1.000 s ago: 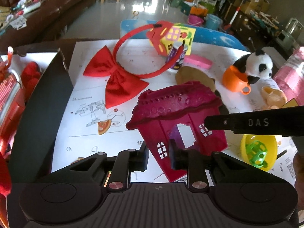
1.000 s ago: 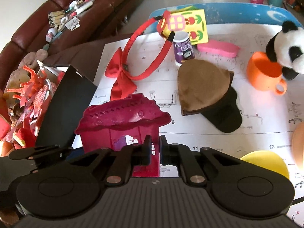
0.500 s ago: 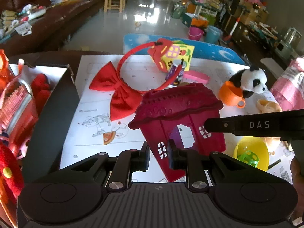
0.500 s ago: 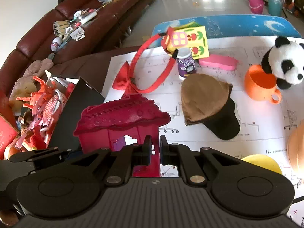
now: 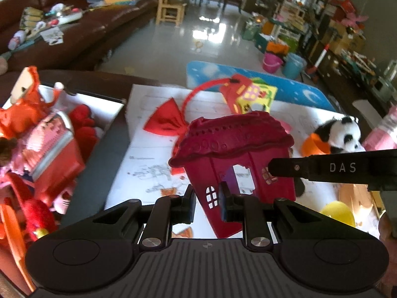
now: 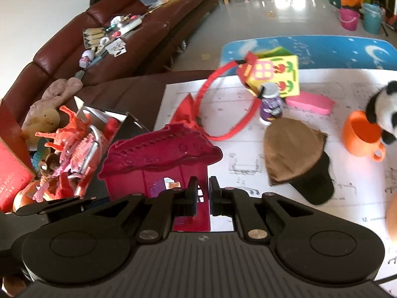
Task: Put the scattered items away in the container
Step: 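Carry the pink toy house with the right gripper over the white box, then open the right gripper to drop the house into the box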
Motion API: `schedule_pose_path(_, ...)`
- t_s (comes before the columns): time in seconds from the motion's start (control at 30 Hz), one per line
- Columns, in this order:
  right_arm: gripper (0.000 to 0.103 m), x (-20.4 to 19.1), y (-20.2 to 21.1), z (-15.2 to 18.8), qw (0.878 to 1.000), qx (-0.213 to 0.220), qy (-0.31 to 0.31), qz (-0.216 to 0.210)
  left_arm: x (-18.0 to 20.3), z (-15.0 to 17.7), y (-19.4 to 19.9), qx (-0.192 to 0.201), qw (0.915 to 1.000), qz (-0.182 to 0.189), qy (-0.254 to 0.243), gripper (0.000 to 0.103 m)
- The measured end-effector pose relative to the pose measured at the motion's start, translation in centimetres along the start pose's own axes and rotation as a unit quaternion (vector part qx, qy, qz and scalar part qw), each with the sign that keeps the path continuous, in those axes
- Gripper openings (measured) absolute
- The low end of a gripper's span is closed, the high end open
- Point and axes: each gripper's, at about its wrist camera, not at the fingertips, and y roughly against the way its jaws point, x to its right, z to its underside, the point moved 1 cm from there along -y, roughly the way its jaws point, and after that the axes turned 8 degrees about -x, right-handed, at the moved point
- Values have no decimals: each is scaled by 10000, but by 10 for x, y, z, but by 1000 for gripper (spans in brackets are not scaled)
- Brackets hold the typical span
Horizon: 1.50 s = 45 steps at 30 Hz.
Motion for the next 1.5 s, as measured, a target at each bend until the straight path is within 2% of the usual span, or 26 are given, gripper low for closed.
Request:
schedule_pose_path(0.27, 12, -30, -8, -14, 9995, -37, 255, -184, -27, -5, 17, 235, 9988, -234, 370, 15)
schedule_pose_path(0.43, 13, -59, -20, -30, 9981, -121, 524, -305, -60, -14, 27, 376, 9958, -401, 732, 16)
schedule_pose_path(0.7, 16, -124, -63, -61, 9923, -281, 1155, -350, -120, -32, 27, 483, 9876, -975, 1130, 17)
schedule_pose_path(0.8, 20, -148, -86, -73, 9898, -352, 1352, -290, -141, -43, 27, 603, 9841, -1134, 1227, 14)
schedule_pose_path(0.87, 20, -160, -99, -79, 9883, -361, 1452, -285, -149, -54, 28, 666, 9789, -1539, 1165, 16)
schedule_pose_path(0.93, 20, -169, -111, -84, 9872, -459, 1484, -374, -162, -63, 23, 544, 9793, -1476, 1276, 16)
schedule_pose_path(1.0, 21, -175, -122, -88, 9859, -447, 1593, -234, -170, -64, 16, 397, 9803, -1368, 1370, 15)
schedule_pose_path(1.07, 21, -173, -133, -89, 9856, -606, 1559, -238, -169, -61, 12, 306, 9809, -1355, 1360, 20)
schedule_pose_path(1.1, 21, -171, -138, -89, 9849, -763, 1533, -270, -168, -57, 12, 271, 9817, -1282, 1381, 40)
schedule_pose_path(1.13, 23, -168, -139, -88, 9843, -846, 1520, -309, -167, -53, 12, 241, 9820, -1205, 1437, 50)
schedule_pose_path(1.2, 28, -162, -134, -88, 9848, -797, 1503, -339, -165, -49, 12, 244, 9821, -1169, 1459, 61)
schedule_pose_path(1.27, 44, -157, -126, -90, 9863, -671, 1460, -369, -161, -47, 12, 233, 9814, -1254, 1433, 65)
schedule_pose_path(1.3, 47, -154, -122, -91, 9870, -599, 1438, -401, -159, -46, 12, 218, 9815, -1252, 1433, 65)
schedule_pose_path(1.5, 52, -144, -101, -90, 9878, -453, 1425, -436, -147, -41, 18, 259, 9812, -1226, 1464, 78)
